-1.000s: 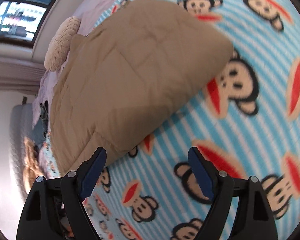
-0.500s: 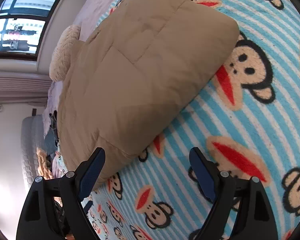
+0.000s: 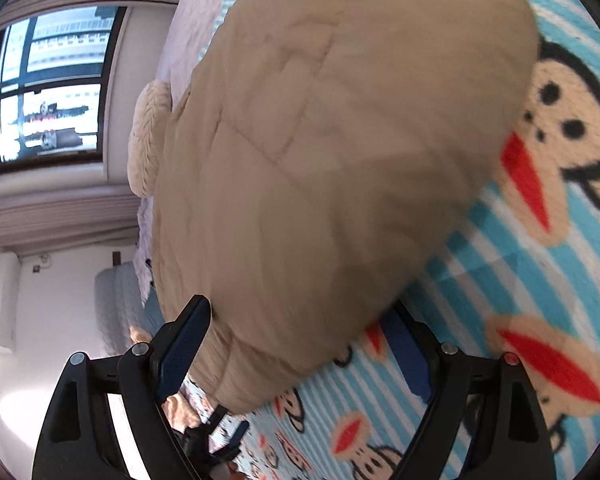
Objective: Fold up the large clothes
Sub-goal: 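Move both tools to the edge of the folded jacket, then grasp the folded jacket edge with both tools and fold it over, then open both tools and withdraw from the folded jacket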
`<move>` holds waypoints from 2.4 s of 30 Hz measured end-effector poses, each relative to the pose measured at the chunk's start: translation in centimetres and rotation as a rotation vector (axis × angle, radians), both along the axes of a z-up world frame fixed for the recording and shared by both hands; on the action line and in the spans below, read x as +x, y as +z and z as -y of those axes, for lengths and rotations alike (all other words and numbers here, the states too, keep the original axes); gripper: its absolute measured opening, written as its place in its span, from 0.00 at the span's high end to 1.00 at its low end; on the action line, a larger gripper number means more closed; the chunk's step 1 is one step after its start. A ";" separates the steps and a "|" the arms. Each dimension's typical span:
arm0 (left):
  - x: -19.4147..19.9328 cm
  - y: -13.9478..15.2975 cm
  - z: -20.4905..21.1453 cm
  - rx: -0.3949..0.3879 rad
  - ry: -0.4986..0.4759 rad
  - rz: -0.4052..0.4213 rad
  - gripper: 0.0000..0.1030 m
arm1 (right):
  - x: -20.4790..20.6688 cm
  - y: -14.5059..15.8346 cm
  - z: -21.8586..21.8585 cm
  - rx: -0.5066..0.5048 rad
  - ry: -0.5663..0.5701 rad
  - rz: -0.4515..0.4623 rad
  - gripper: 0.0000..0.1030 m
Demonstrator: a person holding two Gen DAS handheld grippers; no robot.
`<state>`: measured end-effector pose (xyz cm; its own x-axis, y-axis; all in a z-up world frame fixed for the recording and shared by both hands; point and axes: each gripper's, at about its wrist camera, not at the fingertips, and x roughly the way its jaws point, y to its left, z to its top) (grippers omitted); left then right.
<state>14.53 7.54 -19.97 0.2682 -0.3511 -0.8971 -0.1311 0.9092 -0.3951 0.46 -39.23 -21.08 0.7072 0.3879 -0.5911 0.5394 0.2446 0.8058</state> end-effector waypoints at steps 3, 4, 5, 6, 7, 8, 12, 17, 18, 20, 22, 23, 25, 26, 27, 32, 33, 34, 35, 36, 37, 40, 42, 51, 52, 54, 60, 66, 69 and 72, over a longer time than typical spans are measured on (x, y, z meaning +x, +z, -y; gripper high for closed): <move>1.0 -0.5 -0.6 -0.072 0.032 -0.003 0.00 | 0.9 0.1 0.2 0.003 -0.010 0.013 0.14; 1.2 -0.7 -1.0 -0.095 0.048 -0.007 0.00 | 1.3 0.1 0.3 0.005 -0.008 0.014 0.14; 1.4 -1.0 -1.4 -0.116 0.065 -0.011 0.00 | 1.5 0.0 0.3 0.008 -0.009 0.017 0.14; 1.7 -1.2 -1.8 -0.135 0.082 -0.014 0.00 | 1.5 -0.1 0.3 0.012 -0.010 0.021 0.14; 2.0 -1.4 -2.1 -0.154 0.093 -0.015 0.00 | 1.6 -0.2 0.3 0.019 -0.012 0.027 0.14; 2.2 -1.6 -2.4 -0.173 0.102 -0.017 0.00 | 1.7 -0.3 0.3 0.027 -0.013 0.034 0.09; 3.3 -2.3 -2.5 -0.225 0.109 -0.014 0.00 | 2.3 -0.6 0.5 0.058 -0.005 0.070 0.00; 5.0 -2.6 -0.6 -0.249 0.087 0.010 0.00 | 3.7 -1.3 0.7 0.070 0.028 0.053 0.00; 5.1 -2.8 -0.4 -0.253 0.087 0.013 0.00 | 3.8 -1.5 0.7 0.070 0.036 0.052 0.00; 5.9 -3.1 0.1 -0.254 0.095 0.016 0.00 | 4.0 -1.7 0.7 0.069 0.055 0.044 0.00; 6.4 -3.4 0.6 -0.252 0.109 0.018 0.00 | 4.6 -2.0 0.7 0.071 0.071 0.038 0.00; 6.6 -3.4 0.6 -0.254 0.115 0.021 0.00 | 4.6 -2.1 0.7 0.073 0.075 0.036 0.00; 6.7 -3.2 0.7 -0.247 0.130 0.031 0.13 | 4.7 -2.4 0.9 0.091 0.071 0.027 0.00; 6.7 -3.1 0.7 -0.243 0.133 0.036 0.31 | 4.7 -2.4 0.9 0.104 0.066 0.026 0.02; 6.8 -2.9 0.6 -0.260 0.131 0.042 0.51 | 4.6 -2.5 1.0 0.121 0.063 0.022 0.05; 6.3 -0.6 0.6 -0.319 0.111 0.106 0.78 | 3.8 -3.4 1.5 0.199 0.070 0.032 0.68; 6.1 0.0 0.8 -0.319 0.106 0.124 0.79 | 3.8 -3.1 1.5 0.193 0.081 0.043 0.70; 5.9 0.6 1.0 -0.318 0.102 0.142 0.79 | 3.8 -2.7 1.5 0.186 0.096 0.055 0.73; 5.6 1.4 1.1 -0.316 0.097 0.164 0.79 | 3.7 -2.3 1.5 0.184 0.111 0.066 0.75; 5.2 2.1 1.3 -0.318 0.091 0.184 0.79 | 3.6 -1.8 1.6 0.180 0.132 0.080 0.76; 4.8 2.8 1.5 -0.320 0.084 0.202 0.79 | 3.5 -1.4 1.7 0.173 0.149 0.091 0.76; 3.1 4.7 1.6 -0.326 0.057 0.240 0.79 | 2.8 0.0 1.9 0.137 0.206 0.114 0.77; 1.7 5.6 1.4 -0.328 0.039 0.254 0.79 | 2.0 0.7 1.9 0.121 0.229 0.120 0.77; -9.5 6.0 -1.9 -0.316 -0.047 0.201 0.79 | -6.8 1.0 -0.3 0.128 0.273 0.091 0.77; -10.8 5.8 -2.4 -0.313 -0.051 0.182 0.79 | -7.7 0.9 -0.6 0.132 0.268 0.084 0.77; -13.4 5.3 -3.5 -0.300 -0.059 0.149 0.79 | -9.9 0.7 -1.5 0.140 0.260 0.071 0.77; -19.1 3.7 -6.2 -0.233 -0.119 0.068 0.79 | -16.1 -0.2 -4.0 0.153 0.203 0.014 0.76; -20.1 1.7 -7.5 -0.219 -0.106 0.009 0.78 | -17.3 -1.8 -4.4 0.122 0.145 -0.075 0.55; -20.5 2.5 -8.0 -0.160 -0.105 0.009 0.72 | -17.8 -0.9 -4.8 0.074 0.143 -0.109 0.49; -21.1 3.4 -8.4 -0.110 -0.115 -0.008 0.72 | -18.5 0.6 -4.9 0.017 0.150 -0.153 0.44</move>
<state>-6.60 15.96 -16.62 0.2133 -0.4756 -0.8534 -0.0319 0.8696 -0.4926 -18.05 -34.36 -20.51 0.5437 0.4925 -0.6796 0.6139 0.3186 0.7222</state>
